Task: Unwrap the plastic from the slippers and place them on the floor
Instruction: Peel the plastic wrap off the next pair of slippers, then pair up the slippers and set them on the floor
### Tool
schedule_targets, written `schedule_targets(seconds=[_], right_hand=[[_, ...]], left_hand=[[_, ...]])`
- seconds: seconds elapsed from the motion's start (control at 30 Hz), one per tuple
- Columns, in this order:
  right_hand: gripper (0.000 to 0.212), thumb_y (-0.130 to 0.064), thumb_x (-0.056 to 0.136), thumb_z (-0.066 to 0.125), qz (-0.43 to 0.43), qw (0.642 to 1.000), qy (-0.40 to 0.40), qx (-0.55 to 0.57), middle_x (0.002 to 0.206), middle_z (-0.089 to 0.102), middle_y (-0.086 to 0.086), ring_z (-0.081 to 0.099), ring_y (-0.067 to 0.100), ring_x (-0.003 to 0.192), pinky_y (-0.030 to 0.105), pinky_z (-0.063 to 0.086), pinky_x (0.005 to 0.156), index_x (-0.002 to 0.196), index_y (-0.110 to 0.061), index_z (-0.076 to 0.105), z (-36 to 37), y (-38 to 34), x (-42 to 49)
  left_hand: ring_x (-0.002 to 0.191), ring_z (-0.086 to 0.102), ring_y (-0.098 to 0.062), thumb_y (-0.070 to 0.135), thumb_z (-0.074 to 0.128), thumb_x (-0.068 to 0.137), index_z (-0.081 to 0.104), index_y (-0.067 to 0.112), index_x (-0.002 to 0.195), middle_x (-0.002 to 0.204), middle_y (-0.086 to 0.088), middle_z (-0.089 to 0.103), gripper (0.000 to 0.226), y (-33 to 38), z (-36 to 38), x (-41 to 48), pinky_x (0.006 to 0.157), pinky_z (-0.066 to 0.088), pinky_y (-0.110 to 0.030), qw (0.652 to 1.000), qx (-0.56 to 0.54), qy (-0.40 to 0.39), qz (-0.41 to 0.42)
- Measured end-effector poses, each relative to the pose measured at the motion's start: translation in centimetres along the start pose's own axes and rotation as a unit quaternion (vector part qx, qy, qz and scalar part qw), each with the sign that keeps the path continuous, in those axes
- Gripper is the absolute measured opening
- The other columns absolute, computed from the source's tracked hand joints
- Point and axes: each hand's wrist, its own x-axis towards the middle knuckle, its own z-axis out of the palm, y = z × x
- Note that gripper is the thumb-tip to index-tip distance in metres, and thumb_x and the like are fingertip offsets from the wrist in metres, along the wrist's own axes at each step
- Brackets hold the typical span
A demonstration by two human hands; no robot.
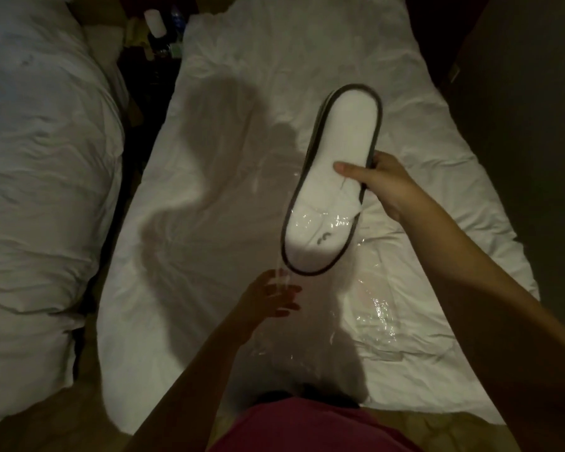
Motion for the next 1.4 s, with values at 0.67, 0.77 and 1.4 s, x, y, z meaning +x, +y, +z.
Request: schedule_targets(seconds=[0.67, 0.77, 1.4], right_hand=[[0.024, -0.025, 0.084, 0.072, -0.151, 0.971, 0.178, 0.057, 0.107, 0.070, -0.006, 0.070, 0.008, 0.096, 0.023, 0.056, 0.083, 0.106, -0.023, 0.062, -0.1, -3.5, -1.1], [0.025, -0.023, 0.083, 0.073, -0.100, 0.980, 0.174, -0.009, 0.098, 0.072, -0.001, 0.070, 0.007, 0.084, 0.025, 0.056, 0.077, 0.106, -0.016, 0.066, 0.0, -0.5, -1.0], [0.038, -0.034, 0.081, 0.074, 0.186, 0.971, 0.111, -0.096, 0.104, 0.069, 0.004, 0.066, 0.020, 0.090, 0.028, 0.051, 0.068, 0.113, -0.017, 0.062, -3.2, 18.1, -5.0]], left_hand=[[0.068, 0.059, -0.010, 0.010, 0.063, 0.086, 0.070, 0.007, 0.097, 0.079, -0.003, 0.066, 0.014, -2.1, -1.8, 2.3, 0.061, 0.046, -0.021, 0.978, 0.087, 0.175, -0.075], [0.070, 0.059, -0.015, 0.010, 0.061, 0.088, 0.067, 0.005, 0.105, 0.084, -0.007, 0.065, 0.019, -2.8, -2.1, 2.7, 0.065, 0.046, -0.027, 0.971, 0.034, 0.206, -0.119], [0.066, 0.059, -0.016, -0.002, 0.066, 0.081, 0.059, 0.003, 0.115, 0.083, -0.006, 0.068, 0.035, -4.1, -0.9, 8.6, 0.066, 0.045, -0.028, 0.977, -0.017, 0.173, -0.122]])
